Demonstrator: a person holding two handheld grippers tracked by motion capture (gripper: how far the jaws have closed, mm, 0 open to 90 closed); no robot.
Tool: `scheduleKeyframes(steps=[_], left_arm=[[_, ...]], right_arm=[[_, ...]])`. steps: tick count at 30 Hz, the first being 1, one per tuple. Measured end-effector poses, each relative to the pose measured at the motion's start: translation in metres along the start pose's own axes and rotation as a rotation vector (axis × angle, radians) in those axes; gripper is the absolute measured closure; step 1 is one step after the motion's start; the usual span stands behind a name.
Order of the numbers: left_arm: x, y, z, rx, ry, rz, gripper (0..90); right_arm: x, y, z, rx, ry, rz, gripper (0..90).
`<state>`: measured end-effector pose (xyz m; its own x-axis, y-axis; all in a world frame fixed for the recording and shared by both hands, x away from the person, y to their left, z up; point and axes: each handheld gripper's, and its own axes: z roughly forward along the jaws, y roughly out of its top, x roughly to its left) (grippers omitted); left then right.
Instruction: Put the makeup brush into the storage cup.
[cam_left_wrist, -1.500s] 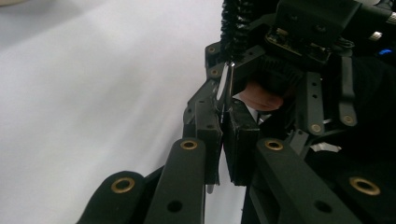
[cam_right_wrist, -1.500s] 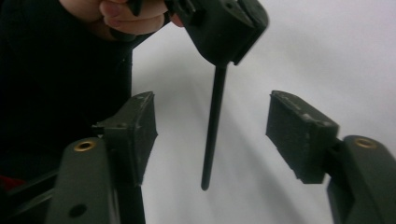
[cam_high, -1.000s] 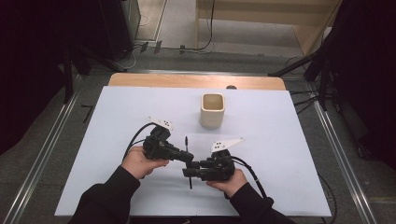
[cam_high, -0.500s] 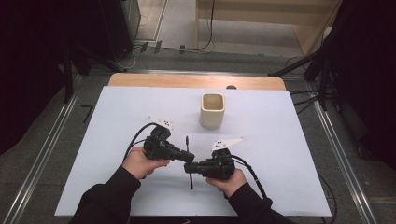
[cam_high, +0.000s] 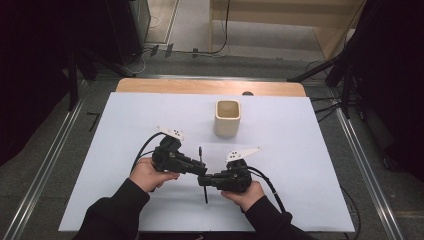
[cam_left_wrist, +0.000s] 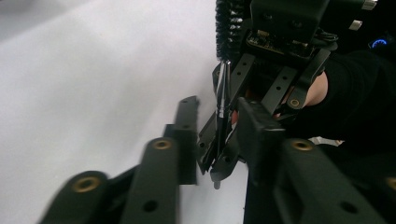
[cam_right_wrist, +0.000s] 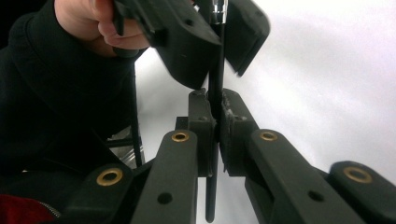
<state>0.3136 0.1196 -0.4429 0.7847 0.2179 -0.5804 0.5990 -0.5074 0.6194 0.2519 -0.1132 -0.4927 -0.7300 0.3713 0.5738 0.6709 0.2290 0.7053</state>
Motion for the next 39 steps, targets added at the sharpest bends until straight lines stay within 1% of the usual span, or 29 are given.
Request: scheduleKeyframes(steps=[3, 4, 6, 8, 9, 10, 12, 13, 16, 19, 20, 23, 25, 28, 31, 32, 33, 35, 36, 39], left_arm=[[0.001, -0.001, -0.002, -0.007, 0.008, 0.003, 61.6], [0.002, -0.002, -0.003, -0.012, 0.003, 0.005, 58.5], [0.004, -0.004, -0.004, -0.023, 0.002, 0.008, 48.6], [0.005, -0.006, -0.005, -0.027, 0.014, 0.010, 47.4], [0.005, -0.007, -0.006, -0.031, 0.016, 0.004, 45.9], [0.006, -0.008, -0.007, -0.034, 0.016, 0.004, 44.7], [0.006, -0.009, -0.008, -0.038, 0.030, 0.011, 42.8], [0.006, -0.009, -0.010, -0.039, 0.036, 0.017, 42.2], [0.006, -0.011, -0.013, -0.051, 0.051, 0.014, 40.0], [0.007, -0.013, -0.015, -0.050, 0.076, 0.022, 37.7], [0.007, -0.013, -0.016, -0.046, 0.084, 0.020, 37.7], [0.008, -0.015, -0.019, -0.053, 0.097, 0.023, 37.3], [0.008, -0.017, -0.020, -0.049, 0.120, 0.028, 37.0], [0.007, -0.020, -0.022, -0.024, 0.151, 0.041, 36.9], [0.006, -0.022, -0.023, -0.012, 0.187, 0.056, 36.9], [0.005, -0.023, -0.023, -0.012, 0.202, 0.065, 36.9], [0.005, -0.024, -0.023, -0.009, 0.207, 0.071, 36.7], [0.003, -0.026, -0.024, 0.001, 0.236, 0.090, 36.0], [0.003, -0.027, -0.024, 0.009, 0.242, 0.097, 35.9], [0.003, -0.030, -0.025, 0.022, 0.277, 0.108, 35.5]], right_arm=[[-0.001, 0.000, -0.001, 0.002, -0.008, 0.000, 86.0], [-0.002, 0.000, -0.001, 0.001, -0.007, 0.005, 86.0], [-0.003, 0.000, -0.002, 0.001, -0.013, 0.009, 86.0], [-0.003, 0.000, -0.002, 0.005, -0.015, 0.012, 86.0], [-0.004, 0.000, -0.002, 0.006, -0.017, 0.011, 86.0], [-0.004, 0.001, -0.002, 0.007, -0.020, 0.014, 86.0], [-0.004, 0.001, -0.003, 0.005, -0.024, 0.011, 86.0], [-0.005, 0.001, -0.003, 0.006, -0.025, 0.011, 86.0], [-0.006, 0.000, -0.006, 0.007, -0.033, 0.008, 86.0], [-0.008, 0.000, -0.009, 0.002, -0.044, 0.015, 86.0], [-0.008, 0.000, -0.010, 0.003, -0.044, 0.020, 86.0], [-0.009, 0.001, -0.011, 0.000, -0.051, 0.021, 86.0], [-0.010, 0.001, -0.013, -0.002, -0.055, 0.023, 86.0], [-0.011, 0.001, -0.014, -0.003, -0.063, 0.023, 86.0], [-0.012, 0.002, -0.015, -0.005, -0.067, 0.025, 86.0], [-0.012, 0.002, -0.016, -0.003, -0.068, 0.026, 86.0], [-0.012, 0.002, -0.016, -0.003, -0.069, 0.027, 86.0], [-0.012, 0.002, -0.016, -0.003, -0.073, 0.025, 86.0], [-0.012, 0.002, -0.017, -0.002, -0.076, 0.023, 86.0], [-0.012, 0.002, -0.017, -0.001, -0.081, 0.021, 86.0]])
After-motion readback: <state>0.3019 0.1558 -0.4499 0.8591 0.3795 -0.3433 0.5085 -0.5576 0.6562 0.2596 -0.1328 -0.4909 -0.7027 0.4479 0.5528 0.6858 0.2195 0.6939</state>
